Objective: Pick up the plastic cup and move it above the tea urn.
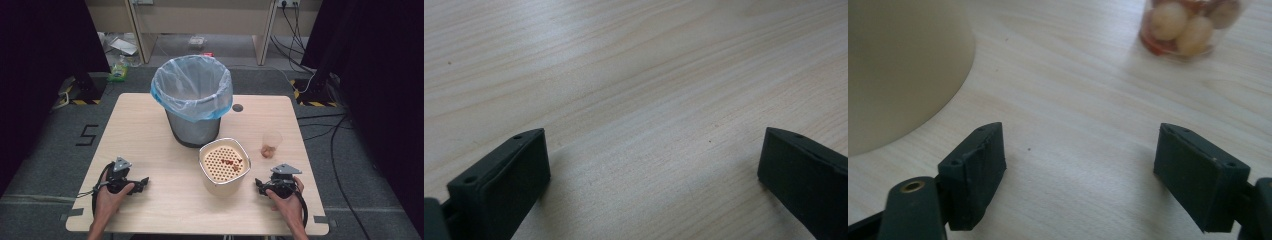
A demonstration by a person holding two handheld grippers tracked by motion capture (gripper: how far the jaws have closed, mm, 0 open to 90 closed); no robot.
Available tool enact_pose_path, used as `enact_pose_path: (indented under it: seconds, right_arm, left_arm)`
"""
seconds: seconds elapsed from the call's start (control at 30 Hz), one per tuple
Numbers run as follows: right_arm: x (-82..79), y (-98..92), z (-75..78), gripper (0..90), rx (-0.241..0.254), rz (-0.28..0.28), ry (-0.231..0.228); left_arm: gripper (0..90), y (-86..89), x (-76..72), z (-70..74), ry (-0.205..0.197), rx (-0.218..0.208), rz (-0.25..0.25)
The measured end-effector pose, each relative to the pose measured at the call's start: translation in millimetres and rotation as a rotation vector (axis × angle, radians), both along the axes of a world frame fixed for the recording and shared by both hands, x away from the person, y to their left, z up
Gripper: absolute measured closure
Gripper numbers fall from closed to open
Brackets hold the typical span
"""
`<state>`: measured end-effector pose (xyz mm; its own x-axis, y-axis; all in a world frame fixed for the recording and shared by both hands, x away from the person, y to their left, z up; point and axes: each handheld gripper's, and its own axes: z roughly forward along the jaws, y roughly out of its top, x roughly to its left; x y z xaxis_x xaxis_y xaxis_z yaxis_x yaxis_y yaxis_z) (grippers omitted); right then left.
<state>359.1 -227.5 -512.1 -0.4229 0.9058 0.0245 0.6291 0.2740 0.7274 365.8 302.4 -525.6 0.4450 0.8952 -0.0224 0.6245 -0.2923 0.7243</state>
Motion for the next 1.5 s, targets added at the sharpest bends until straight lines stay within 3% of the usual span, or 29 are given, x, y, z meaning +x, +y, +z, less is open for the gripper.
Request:
enact_pose_path:
  seconds: [0.4, 0.47, 0.6, 0.67, 0.93, 1.03, 1.2, 1.27, 1.3, 1.4, 1.5]
  right_arm:
    - [0.2, -21.7, 23.3, 22.9, -0.003, -0.061, -0.057]
    - [3.0, -29.9, 34.0, 26.8, -0.008, -0.067, -0.083]
    - [8.3, -36.9, 43.5, 28.5, -0.008, -0.073, -0.085]
    - [13.7, -41.0, 55.5, 29.4, -0.002, -0.087, -0.100]
    - [31.4, -42.7, 85.1, 31.9, 0.015, -0.069, -0.130]
    - [46.9, -41.6, 97.2, 34.9, 0.012, -0.075, -0.120]
    - [69.7, -38.3, 104.2, 43.1, -0.004, -0.064, -0.087]
    - [75.9, -37.6, 104.4, 43.8, -0.013, -0.067, -0.077]
    - [85.6, -36.6, 103.8, 47.3, -0.040, -0.067, -0.057]
    - [93.9, -36.4, 101.6, 49.4, -0.043, -0.072, -0.043]
    - [104.5, -35.5, 95.0, 53.1, -0.051, -0.082, -0.001]
  left_arm:
    - [0.0, 0.0, 0.0, 0.0, 0.000, 0.000, 0.000]
    - [0.0, 0.0, 0.0, 0.0, 0.000, 0.000, 0.000]
    - [0.0, 0.0, 0.1, 0.0, 0.000, 0.000, 0.000]
    - [0.0, 0.0, 0.1, 0.0, 0.000, 0.000, 0.000]
    - [0.0, 0.1, 0.1, 0.0, 0.000, 0.000, 0.000]
    - [0.0, 0.1, 0.0, 0.0, 0.000, 0.000, 0.000]
    - [0.0, 0.1, 0.1, 0.0, 0.000, 0.000, 0.000]
    - [0.0, 0.1, 0.1, 0.0, 0.000, 0.000, 0.000]
    - [0.0, 0.1, 0.1, 0.0, 0.000, 0.000, 0.000]
    - [0.0, 0.1, 0.1, 0.0, 0.000, 0.000, -0.001]
    - [0.0, 0.2, 0.3, 0.0, 0.000, 0.000, -0.003]
